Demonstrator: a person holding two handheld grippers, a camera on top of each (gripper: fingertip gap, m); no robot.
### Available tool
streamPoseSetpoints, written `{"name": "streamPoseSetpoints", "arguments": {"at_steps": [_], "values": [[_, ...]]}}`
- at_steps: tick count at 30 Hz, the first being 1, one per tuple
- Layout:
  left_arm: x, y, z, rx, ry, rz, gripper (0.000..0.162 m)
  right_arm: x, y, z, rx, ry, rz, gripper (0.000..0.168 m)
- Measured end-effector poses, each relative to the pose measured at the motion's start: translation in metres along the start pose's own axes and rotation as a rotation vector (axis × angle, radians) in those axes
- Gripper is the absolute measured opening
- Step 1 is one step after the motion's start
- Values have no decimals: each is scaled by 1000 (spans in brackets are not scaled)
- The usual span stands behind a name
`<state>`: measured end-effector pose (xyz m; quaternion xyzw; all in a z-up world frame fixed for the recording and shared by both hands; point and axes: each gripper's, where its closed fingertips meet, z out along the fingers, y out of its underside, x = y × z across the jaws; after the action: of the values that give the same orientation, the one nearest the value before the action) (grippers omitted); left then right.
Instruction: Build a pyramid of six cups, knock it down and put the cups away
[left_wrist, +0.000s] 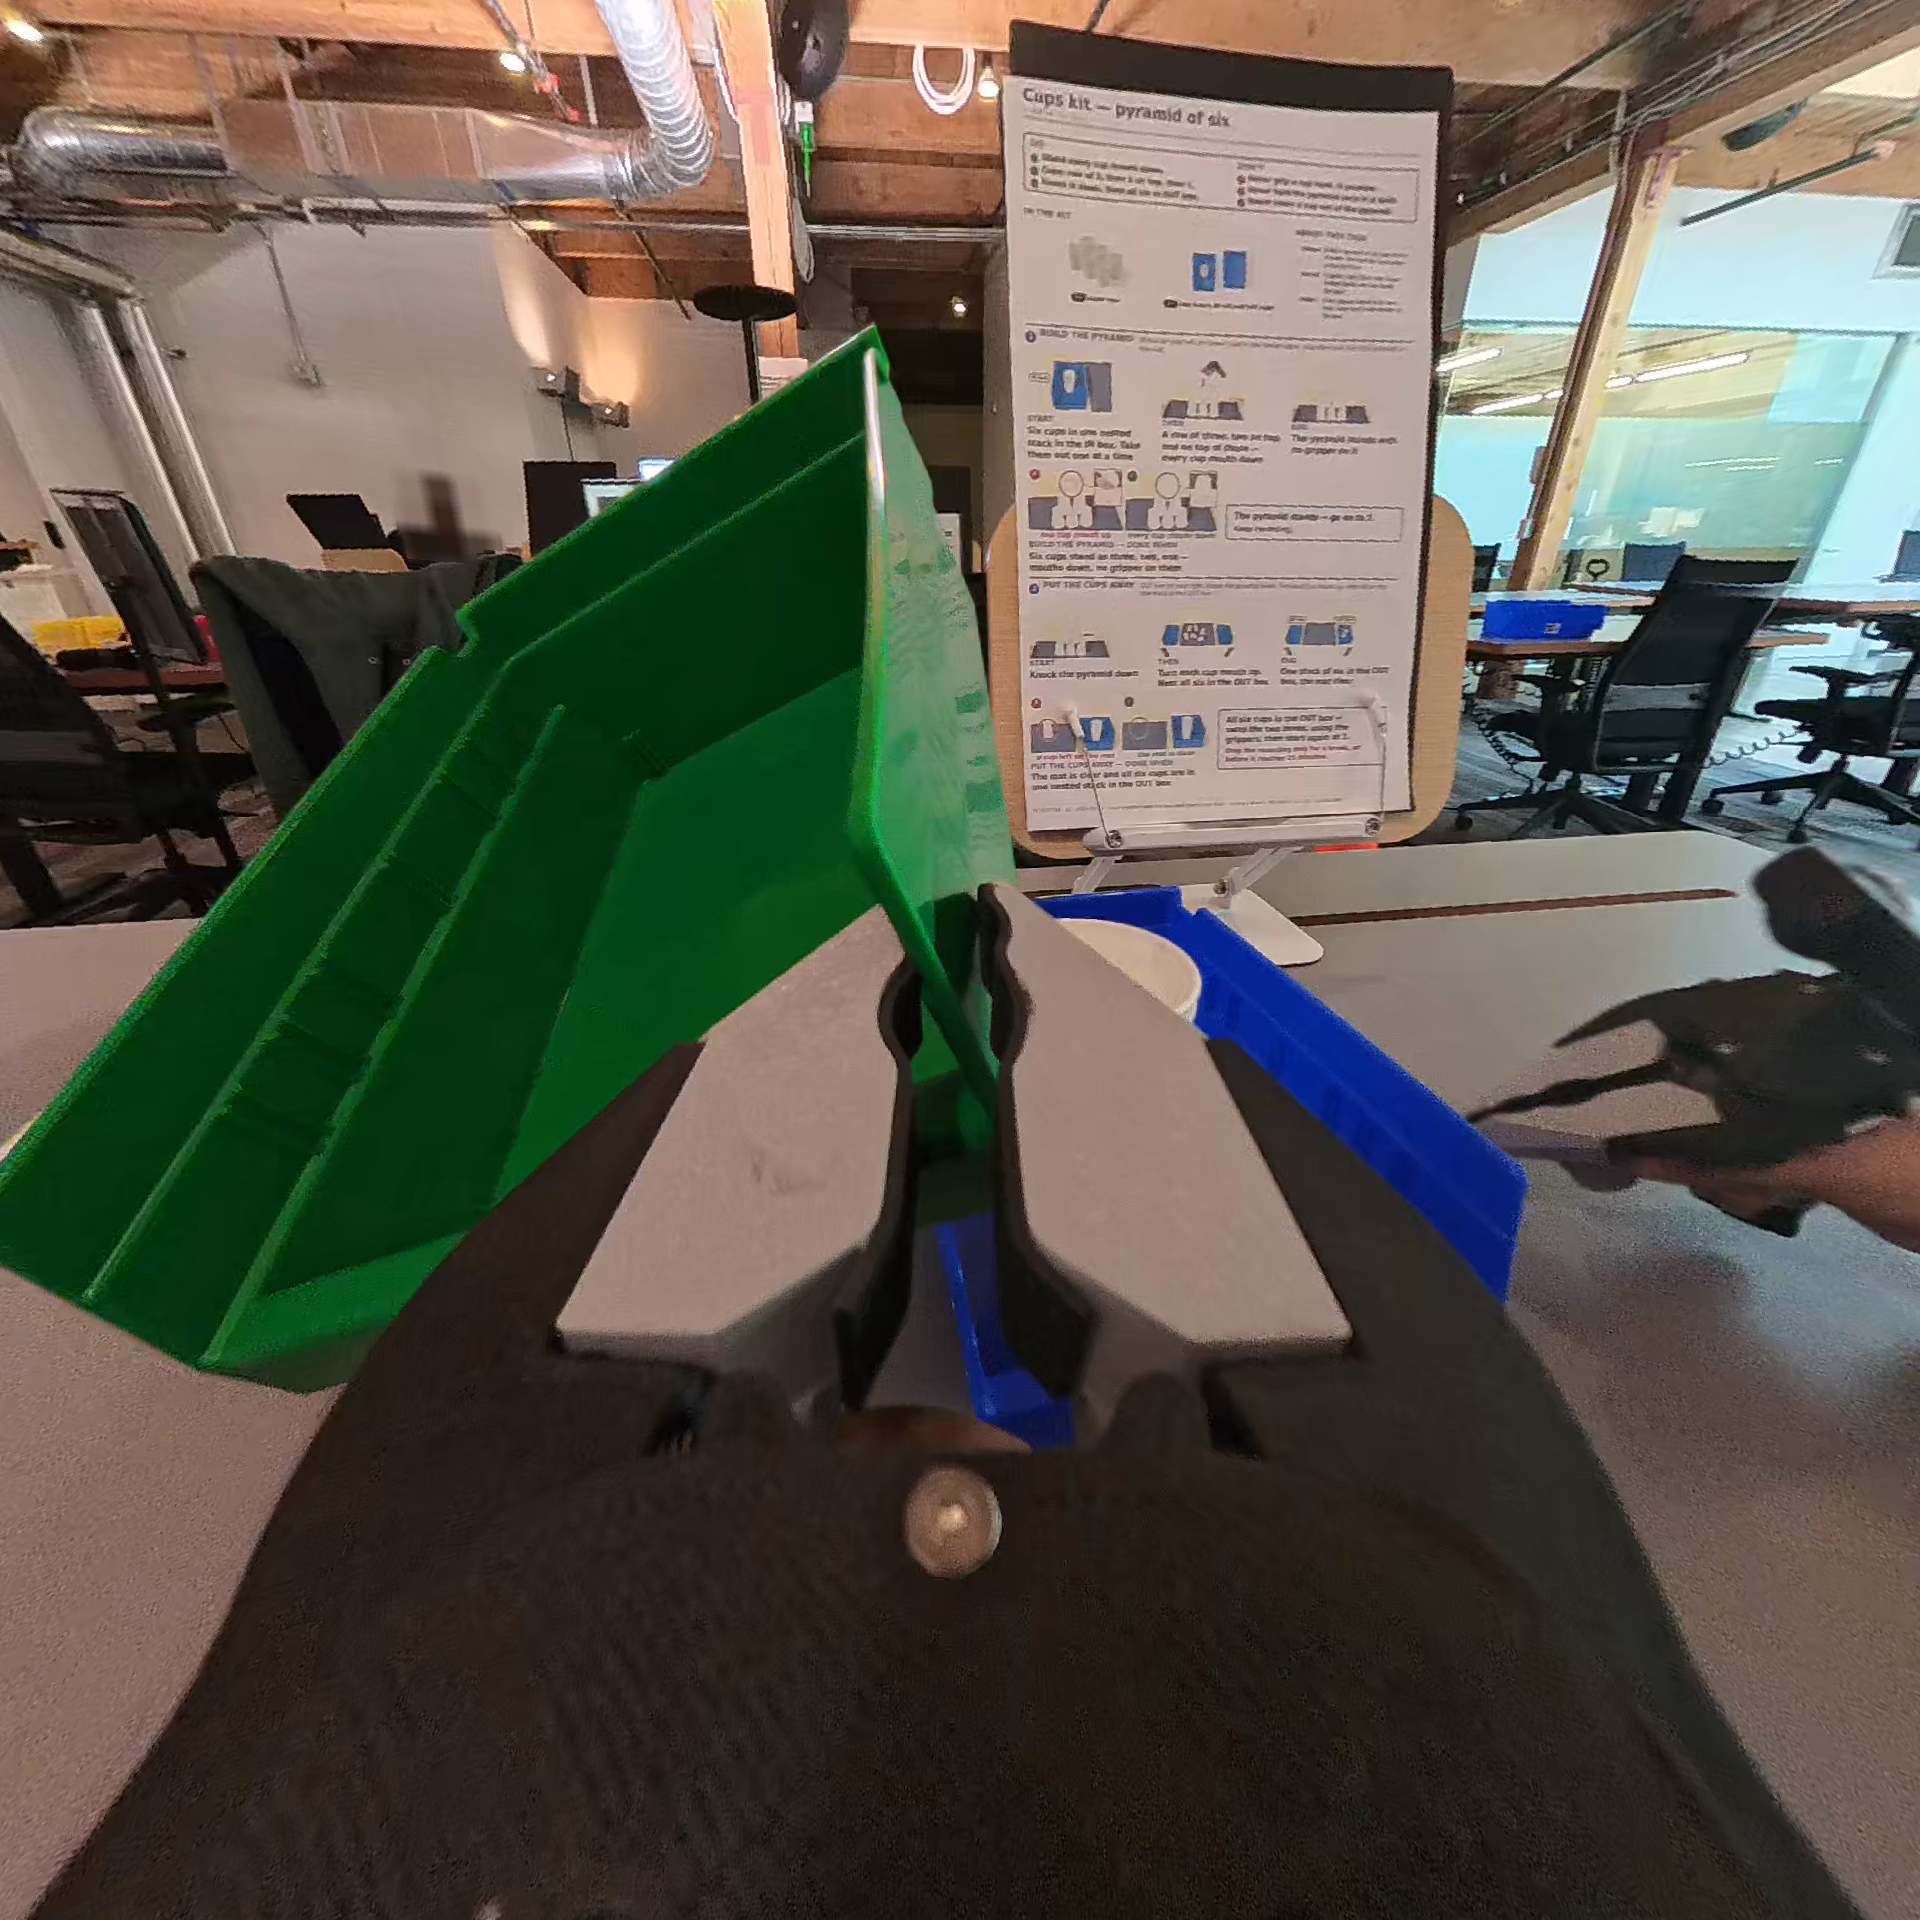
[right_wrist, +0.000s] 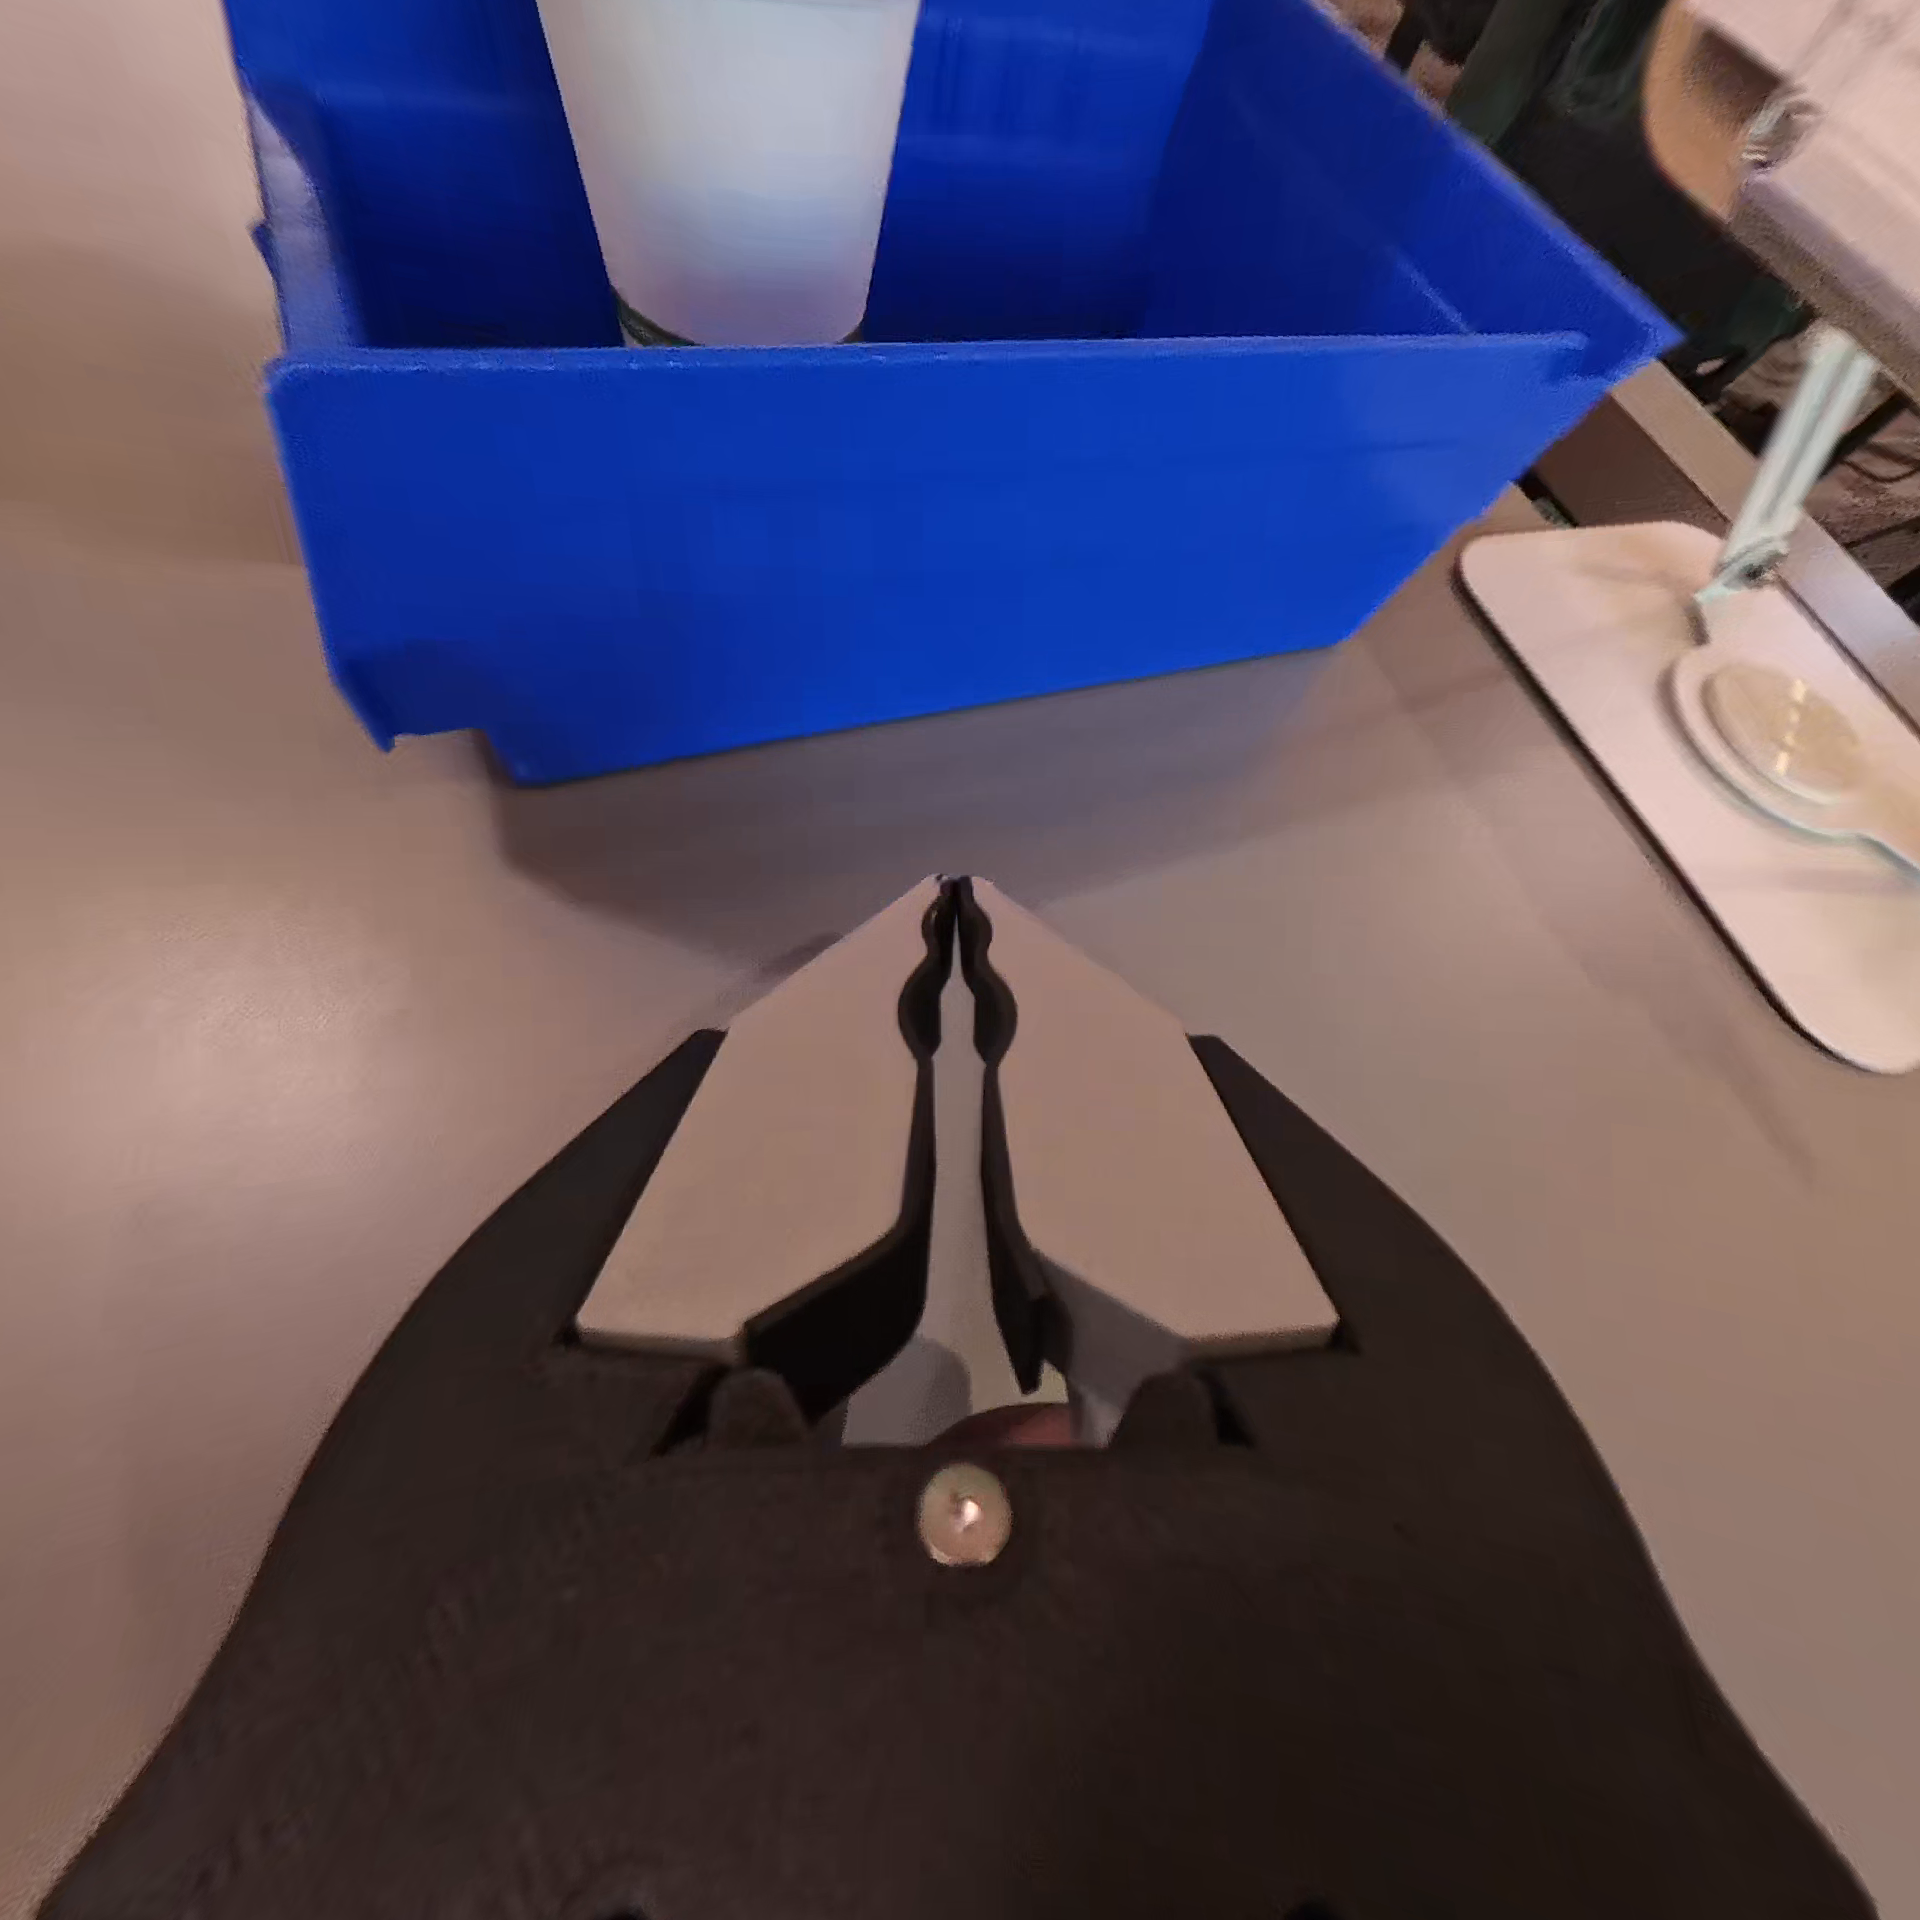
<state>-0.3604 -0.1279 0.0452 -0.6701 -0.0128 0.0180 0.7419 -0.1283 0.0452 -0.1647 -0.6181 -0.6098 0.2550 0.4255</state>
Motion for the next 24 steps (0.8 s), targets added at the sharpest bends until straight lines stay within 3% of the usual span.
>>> {"name": "streamPoseSetpoints", "arguments": {"at_steps": [9,14,18,24], "values": [[4,3,1,-23,6,39,5,-14,-29,116,-183,60,-28,0],[3,2,1,-12,25,19,5,-27,-65,157,-144,66,-62,0],[8,-4,-5,1,44,34,4,-28,-72,145,-69,87,-35,0],[35,-17,-8,28,89,98,3,-3,-39,54,65,133,-15,0]]}}
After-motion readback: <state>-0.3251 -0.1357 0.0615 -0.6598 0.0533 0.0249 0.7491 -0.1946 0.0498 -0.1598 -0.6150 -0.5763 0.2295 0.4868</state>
